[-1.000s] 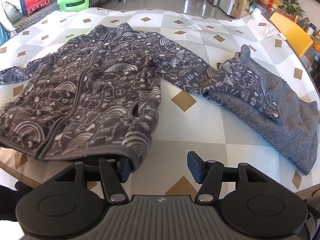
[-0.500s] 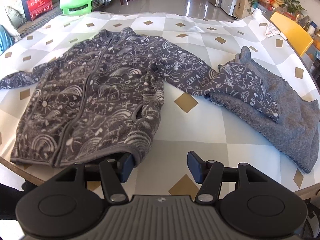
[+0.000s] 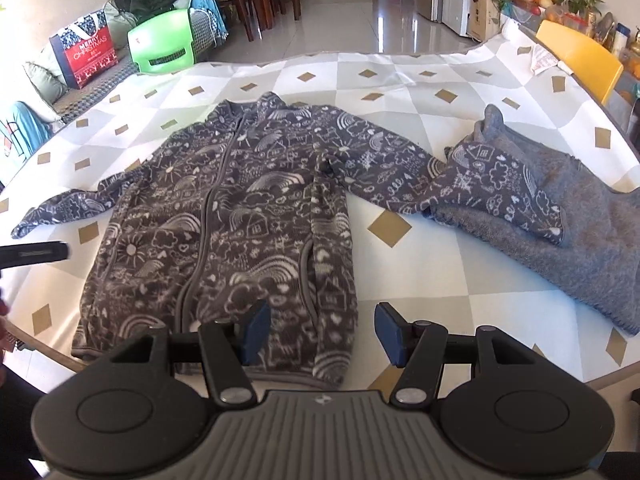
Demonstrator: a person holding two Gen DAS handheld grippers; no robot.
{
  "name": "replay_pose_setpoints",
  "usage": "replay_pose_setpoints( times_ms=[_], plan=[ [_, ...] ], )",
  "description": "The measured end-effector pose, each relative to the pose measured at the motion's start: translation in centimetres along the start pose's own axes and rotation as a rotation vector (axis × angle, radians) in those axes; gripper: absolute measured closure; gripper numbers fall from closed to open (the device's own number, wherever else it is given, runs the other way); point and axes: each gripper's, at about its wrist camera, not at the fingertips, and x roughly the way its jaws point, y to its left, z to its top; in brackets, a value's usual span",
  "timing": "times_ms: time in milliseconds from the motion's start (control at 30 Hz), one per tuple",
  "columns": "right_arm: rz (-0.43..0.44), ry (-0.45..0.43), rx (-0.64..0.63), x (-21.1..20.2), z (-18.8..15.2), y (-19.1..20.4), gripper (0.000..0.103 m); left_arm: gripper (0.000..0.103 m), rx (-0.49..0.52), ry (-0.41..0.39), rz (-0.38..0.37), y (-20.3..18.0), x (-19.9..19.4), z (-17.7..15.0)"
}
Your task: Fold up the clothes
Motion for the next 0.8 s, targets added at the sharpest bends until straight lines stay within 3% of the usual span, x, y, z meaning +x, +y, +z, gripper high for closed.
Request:
replay_pose_setpoints(
  times_ms=[267, 433, 567, 733, 800],
  plan=[
    [0.017, 0.063, -0.057, 3.3, 1.8, 2.9, 0.047, 0.000, 0.068, 0.049, 0.014, -3.6, 6.3, 1.1],
    [0.027, 0.101, -0.034, 6.7, 3.3, 3.0, 0.047, 0.000, 0.119, 0.070, 0.103, -4.2, 9.2, 0.9],
    [-0.009, 0.125, -0.018, 8.5, 2.6, 2.2, 0.047, 0.000, 0.071, 0.069, 0.109, -3.0, 10.3, 1.1],
    [-0.049, 0.147, -0.011, 10.0, 1.7, 0.9, 0.047, 0.000, 0.091, 0.055, 0.203, -2.9, 11.1, 1.5],
    [-0.032, 0.160, 0.038, 10.4, 1.4, -0.1, 0.047, 0.000, 0.059, 0.068, 0.202, -2.4, 11.5, 1.6]
  ],
)
